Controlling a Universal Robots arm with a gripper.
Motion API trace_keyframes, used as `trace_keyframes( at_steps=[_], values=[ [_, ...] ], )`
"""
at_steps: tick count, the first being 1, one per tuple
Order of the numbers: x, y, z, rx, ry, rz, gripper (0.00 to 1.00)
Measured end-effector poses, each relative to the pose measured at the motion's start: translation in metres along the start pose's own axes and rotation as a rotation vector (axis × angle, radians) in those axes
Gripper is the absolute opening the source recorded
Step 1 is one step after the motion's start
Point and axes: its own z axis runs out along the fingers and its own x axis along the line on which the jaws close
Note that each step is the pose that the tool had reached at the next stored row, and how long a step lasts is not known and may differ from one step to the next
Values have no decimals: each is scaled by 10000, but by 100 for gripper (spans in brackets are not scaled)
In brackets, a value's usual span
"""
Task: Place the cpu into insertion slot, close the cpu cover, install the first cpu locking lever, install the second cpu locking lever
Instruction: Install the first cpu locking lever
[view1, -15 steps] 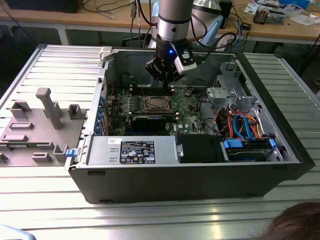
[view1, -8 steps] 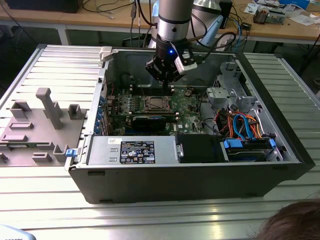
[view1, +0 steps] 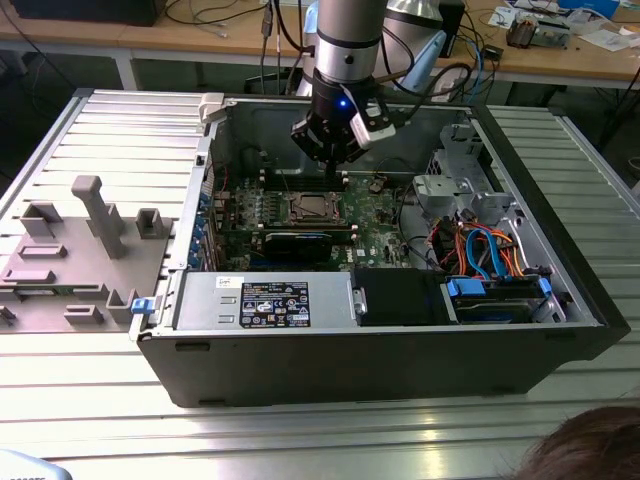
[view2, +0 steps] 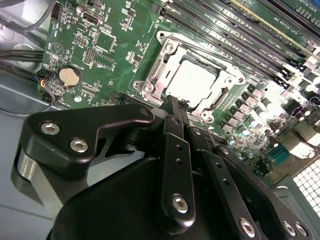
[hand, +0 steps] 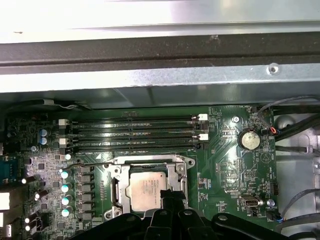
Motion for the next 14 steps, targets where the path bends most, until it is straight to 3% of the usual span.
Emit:
trace_keyframes(
  at_steps=[14],
  values=[
    [0, 0, 0, -77, 14, -355, 11]
  ],
)
